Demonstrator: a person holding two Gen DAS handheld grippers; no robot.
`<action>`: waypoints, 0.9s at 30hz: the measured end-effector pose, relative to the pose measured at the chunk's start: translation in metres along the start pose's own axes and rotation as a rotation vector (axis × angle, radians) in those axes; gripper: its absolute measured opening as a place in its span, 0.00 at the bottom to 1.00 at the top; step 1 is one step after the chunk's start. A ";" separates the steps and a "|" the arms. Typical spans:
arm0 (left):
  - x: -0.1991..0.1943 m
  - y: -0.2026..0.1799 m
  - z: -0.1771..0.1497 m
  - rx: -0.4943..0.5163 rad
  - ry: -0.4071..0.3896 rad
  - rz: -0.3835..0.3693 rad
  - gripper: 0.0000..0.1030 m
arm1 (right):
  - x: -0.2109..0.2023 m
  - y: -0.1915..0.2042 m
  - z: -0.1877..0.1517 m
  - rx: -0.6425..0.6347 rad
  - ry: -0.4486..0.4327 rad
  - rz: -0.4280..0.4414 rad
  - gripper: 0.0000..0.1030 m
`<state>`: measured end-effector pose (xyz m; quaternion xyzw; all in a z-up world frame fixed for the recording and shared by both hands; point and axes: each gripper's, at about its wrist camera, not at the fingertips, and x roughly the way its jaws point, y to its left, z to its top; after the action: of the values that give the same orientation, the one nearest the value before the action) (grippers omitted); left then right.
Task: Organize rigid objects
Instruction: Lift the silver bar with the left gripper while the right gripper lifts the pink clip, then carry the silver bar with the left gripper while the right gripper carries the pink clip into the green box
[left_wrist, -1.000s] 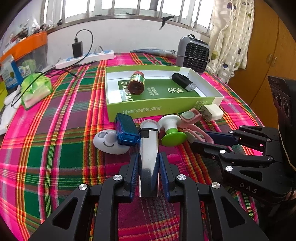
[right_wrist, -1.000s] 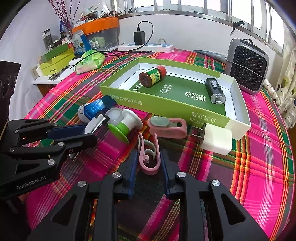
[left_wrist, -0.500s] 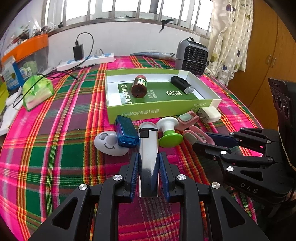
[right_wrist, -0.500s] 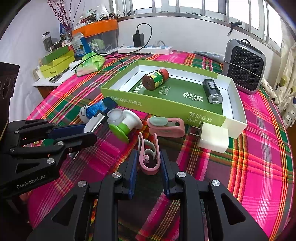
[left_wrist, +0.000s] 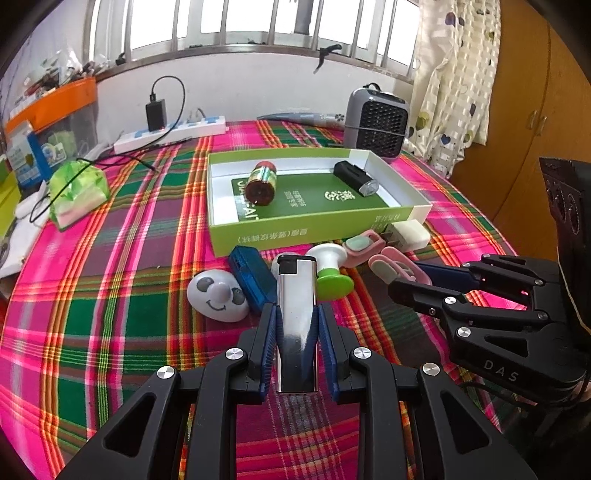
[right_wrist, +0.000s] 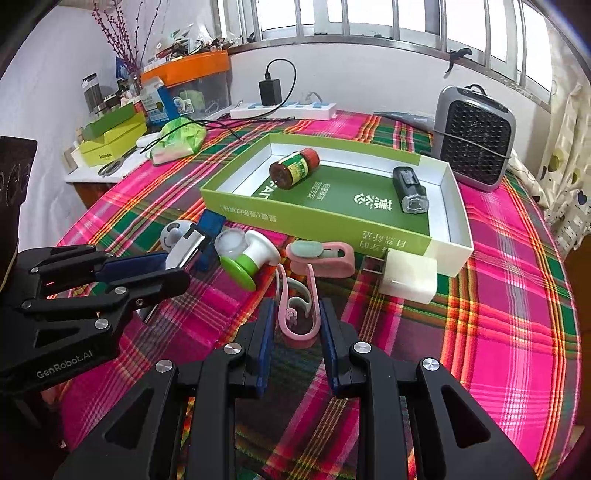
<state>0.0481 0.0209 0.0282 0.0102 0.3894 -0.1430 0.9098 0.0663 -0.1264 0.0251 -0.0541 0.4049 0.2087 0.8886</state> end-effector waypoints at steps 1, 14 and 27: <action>-0.001 -0.001 0.000 0.002 -0.003 -0.001 0.21 | -0.001 0.000 0.000 0.001 -0.002 0.000 0.24; -0.012 -0.007 0.013 0.017 -0.042 0.004 0.21 | -0.014 -0.005 0.006 0.014 -0.042 -0.010 0.24; -0.009 -0.001 0.046 0.020 -0.079 0.014 0.21 | -0.018 -0.016 0.028 0.031 -0.077 -0.040 0.24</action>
<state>0.0741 0.0166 0.0664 0.0166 0.3518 -0.1406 0.9253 0.0815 -0.1390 0.0558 -0.0404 0.3724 0.1867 0.9082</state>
